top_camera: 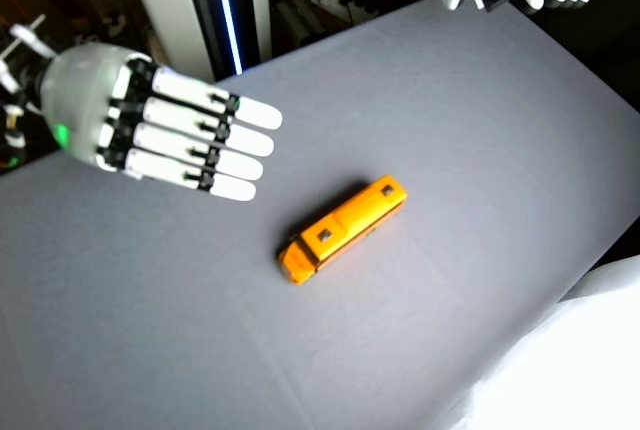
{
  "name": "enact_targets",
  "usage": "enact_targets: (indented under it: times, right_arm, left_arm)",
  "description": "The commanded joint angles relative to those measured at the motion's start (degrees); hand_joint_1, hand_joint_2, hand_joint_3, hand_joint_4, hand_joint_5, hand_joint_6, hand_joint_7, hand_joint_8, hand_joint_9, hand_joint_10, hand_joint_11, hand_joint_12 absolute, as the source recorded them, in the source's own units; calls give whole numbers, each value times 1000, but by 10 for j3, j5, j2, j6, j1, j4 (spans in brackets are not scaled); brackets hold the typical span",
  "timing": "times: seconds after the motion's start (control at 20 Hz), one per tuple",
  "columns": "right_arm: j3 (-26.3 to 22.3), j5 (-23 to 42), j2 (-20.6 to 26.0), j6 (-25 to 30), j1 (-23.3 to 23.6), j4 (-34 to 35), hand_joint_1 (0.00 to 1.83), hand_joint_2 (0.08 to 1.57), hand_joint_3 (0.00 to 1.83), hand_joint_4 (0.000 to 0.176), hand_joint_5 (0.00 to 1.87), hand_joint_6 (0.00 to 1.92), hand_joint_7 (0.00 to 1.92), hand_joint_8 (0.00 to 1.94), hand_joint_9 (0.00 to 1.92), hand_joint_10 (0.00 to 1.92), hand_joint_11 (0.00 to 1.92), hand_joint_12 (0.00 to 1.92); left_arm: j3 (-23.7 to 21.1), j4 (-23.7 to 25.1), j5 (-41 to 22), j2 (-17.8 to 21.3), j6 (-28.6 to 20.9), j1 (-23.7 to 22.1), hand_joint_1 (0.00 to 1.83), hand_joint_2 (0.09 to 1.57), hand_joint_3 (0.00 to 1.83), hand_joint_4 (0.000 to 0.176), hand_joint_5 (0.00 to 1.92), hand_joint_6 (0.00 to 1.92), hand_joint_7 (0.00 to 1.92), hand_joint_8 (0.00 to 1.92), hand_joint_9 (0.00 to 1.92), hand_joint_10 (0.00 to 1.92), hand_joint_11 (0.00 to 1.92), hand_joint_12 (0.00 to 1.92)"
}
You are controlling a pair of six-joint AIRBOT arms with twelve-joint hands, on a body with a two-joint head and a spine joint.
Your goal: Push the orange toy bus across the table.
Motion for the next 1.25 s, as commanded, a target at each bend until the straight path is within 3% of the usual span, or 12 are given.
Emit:
enact_targets:
  times: [0.0,0.3,0.35,0.55,0.85,0.9,0.95,1.0,1.05,1.1,1.2]
  right_arm:
    - [1,72,3,2,7,1,1091,1413,0,0,480,12,430,9,421,8,465,91]
    - [0,72,5,2,7,2,1101,1407,0,0,474,3,431,3,430,6,456,94]
    - [0,72,5,2,7,3,1101,1406,0,0,475,2,416,1,415,3,471,104]
    - [-1,72,5,2,7,3,1116,1403,0,0,488,5,428,4,434,7,467,115]
    - [-2,72,5,1,7,6,1120,1407,0,0,456,0,396,0,397,0,261,558]
    - [-3,72,6,1,7,6,1027,1421,6,0,429,0,351,2,338,1,217,567]
    - [-3,72,6,1,8,6,937,1419,0,16,431,0,334,0,312,0,169,619]
    - [-3,72,6,1,8,6,937,1419,0,16,431,0,334,0,312,0,169,619]
    - [-3,72,5,1,8,6,914,1419,0,27,432,0,330,0,306,0,146,660]
    - [-3,72,5,1,8,6,856,1387,0,22,439,2,330,0,315,3,143,682]
    - [-1,72,5,1,8,6,842,1387,0,16,436,1,317,0,310,1,139,680]
  left_arm:
    - [-2,20,-72,-1,-3,-3,137,1450,3,0,167,7,73,6,0,0,0,0]
    - [-2,9,-73,-2,-4,3,89,1424,0,0,145,0,83,5,6,2,0,0]
    - [-2,9,-73,-2,-4,4,4,1453,7,0,95,3,90,5,0,0,0,0]
    - [-3,6,-71,-4,-4,5,23,1429,0,0,109,7,94,3,1,0,0,0]
    - [-1,0,-63,-5,-4,7,72,1410,0,0,124,3,91,0,36,8,0,0]
    - [-3,1,-67,-5,-4,7,77,1392,0,0,66,0,29,0,6,1,0,0]
    - [-4,3,-70,-5,-4,7,54,1389,0,0,48,0,7,0,0,0,0,0]
    - [-6,5,-75,-5,-4,9,54,1389,0,0,48,0,7,0,0,0,0,0]
    - [-8,6,-79,-5,-4,11,49,1388,0,0,44,0,3,0,0,0,0,0]
    - [-10,6,-83,-5,-4,12,75,1413,3,0,131,17,66,18,60,5,0,261]
    - [-6,4,-83,-5,-9,12,56,1427,6,0,141,11,60,9,57,1,0,346]
